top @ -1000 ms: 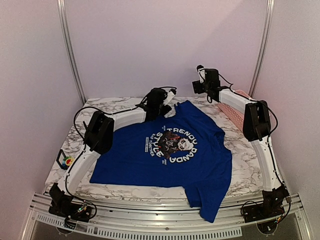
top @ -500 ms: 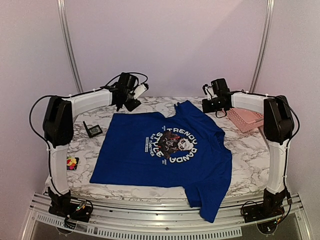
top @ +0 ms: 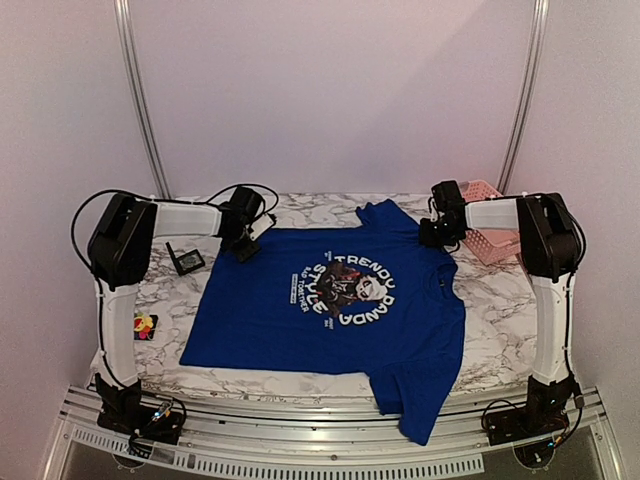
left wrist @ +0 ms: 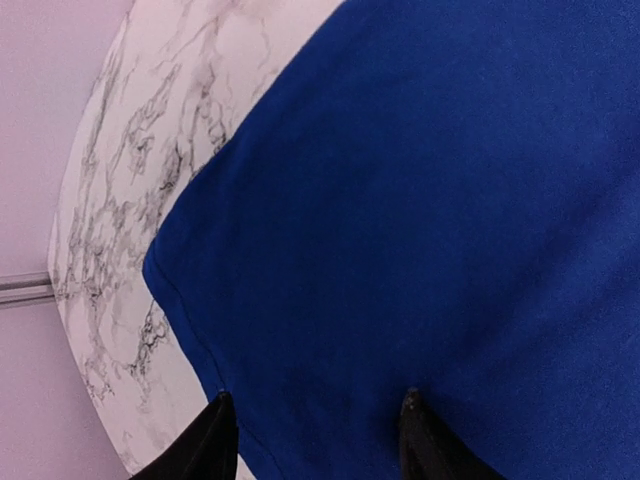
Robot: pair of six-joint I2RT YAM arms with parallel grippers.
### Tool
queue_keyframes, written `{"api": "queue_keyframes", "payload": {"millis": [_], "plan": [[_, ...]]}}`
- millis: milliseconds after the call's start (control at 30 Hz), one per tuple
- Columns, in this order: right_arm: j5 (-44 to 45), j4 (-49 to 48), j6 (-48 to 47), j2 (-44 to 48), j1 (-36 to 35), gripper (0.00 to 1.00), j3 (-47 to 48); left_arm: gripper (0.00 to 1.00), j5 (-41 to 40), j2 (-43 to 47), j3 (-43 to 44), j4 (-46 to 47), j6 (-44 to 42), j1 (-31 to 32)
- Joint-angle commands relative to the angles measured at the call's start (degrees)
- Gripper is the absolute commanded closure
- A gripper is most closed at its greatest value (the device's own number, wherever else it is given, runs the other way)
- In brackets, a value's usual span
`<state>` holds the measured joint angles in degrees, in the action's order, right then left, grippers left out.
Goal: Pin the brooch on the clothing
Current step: Smooth out the flattened clothing at the center of the board.
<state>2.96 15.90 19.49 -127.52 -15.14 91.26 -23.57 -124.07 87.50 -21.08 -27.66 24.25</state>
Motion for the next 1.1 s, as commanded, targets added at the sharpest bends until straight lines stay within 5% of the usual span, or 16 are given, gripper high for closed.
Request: {"api": "queue_keyframes", "payload": {"millis": [0, 467, 833, 1067], "plan": [[5.25, 6.31, 0.27, -1.39, 2.95, 1.0, -1.61, 0.45, 0.31, -0.94, -3.42, -3.22, 2.09, -3.38], [3.48, 13.33, -9.69, 2.97, -0.11, 1.0, 13.57, 0.35, 8.2, 4.86, 4.31, -8.7, 1.82, -3.82], [0.12, 19.32, -1.98, 12.77, -8.71, 1.0, 0.54, 0.34, 12.56, 15.52, -4.83, -12.86, 0.9, -2.77], [-2.2, 14.8, 5.4, 15.77, -10.7, 1.0, -13.36, 0.34, 13.8, 20.02, -7.48, -17.91, 0.55, -2.87]]}}
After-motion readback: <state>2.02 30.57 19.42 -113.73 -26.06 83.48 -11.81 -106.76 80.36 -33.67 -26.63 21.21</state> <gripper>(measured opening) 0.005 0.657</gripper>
